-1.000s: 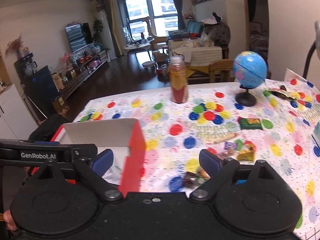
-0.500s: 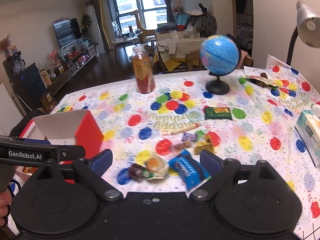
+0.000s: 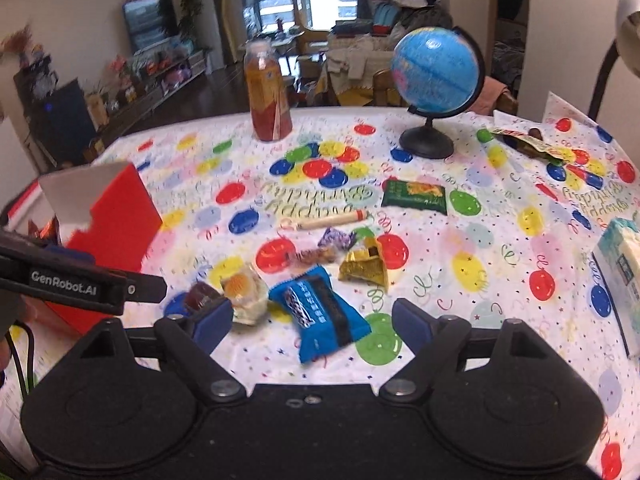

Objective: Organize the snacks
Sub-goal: 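Grasp the brown chocolate with the left gripper while the right grasps the blue bar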

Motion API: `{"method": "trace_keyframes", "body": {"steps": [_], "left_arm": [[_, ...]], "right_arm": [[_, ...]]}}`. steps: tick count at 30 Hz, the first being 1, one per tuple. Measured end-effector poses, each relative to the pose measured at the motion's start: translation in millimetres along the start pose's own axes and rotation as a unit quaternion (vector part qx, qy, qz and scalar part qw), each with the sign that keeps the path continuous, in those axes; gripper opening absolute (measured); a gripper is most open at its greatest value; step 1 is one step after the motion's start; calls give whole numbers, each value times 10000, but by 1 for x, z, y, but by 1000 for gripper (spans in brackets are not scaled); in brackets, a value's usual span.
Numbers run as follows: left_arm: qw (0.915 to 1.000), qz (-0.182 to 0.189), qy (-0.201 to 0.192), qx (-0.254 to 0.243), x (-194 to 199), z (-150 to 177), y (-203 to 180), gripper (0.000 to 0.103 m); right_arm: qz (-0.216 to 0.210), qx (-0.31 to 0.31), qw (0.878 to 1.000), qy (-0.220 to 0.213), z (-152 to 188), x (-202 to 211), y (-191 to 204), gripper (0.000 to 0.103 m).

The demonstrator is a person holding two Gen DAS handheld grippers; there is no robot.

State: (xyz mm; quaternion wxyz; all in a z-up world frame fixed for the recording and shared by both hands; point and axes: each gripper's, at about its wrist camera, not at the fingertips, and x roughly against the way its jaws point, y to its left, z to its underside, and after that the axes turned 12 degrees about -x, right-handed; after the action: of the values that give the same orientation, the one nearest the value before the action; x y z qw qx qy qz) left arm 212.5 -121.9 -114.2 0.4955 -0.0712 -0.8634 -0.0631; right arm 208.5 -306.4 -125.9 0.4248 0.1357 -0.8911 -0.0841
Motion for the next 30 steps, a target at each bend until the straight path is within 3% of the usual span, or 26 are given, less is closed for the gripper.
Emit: {"method": "trace_keyframes", "body": {"steps": [11,15,18,20,24,30], "left_arm": [[9977,-400,294,-450,-39,-3,-16,101],[9972,-480,422,-399,-50,-3,-12,100],[9971,-433,510,-355,-58,-3,-9,96],[9970,-380,582,-336,-63,-4,-7,87],[9972,-230,629,-333,-70,-4,-6,85],[9971,-21,662,-367,-79,-7,-7,63]], "right_arm": [[-42,438,9979,468,3,-49,-11,70],[-84,508,9971,559,3,-59,-13,67],[-105,558,9965,611,2,-67,-14,65],[-124,566,9962,649,0,-74,-15,65],[-116,583,9956,728,0,-86,-16,63],[-113,669,9946,787,-1,-97,-15,63]]}}
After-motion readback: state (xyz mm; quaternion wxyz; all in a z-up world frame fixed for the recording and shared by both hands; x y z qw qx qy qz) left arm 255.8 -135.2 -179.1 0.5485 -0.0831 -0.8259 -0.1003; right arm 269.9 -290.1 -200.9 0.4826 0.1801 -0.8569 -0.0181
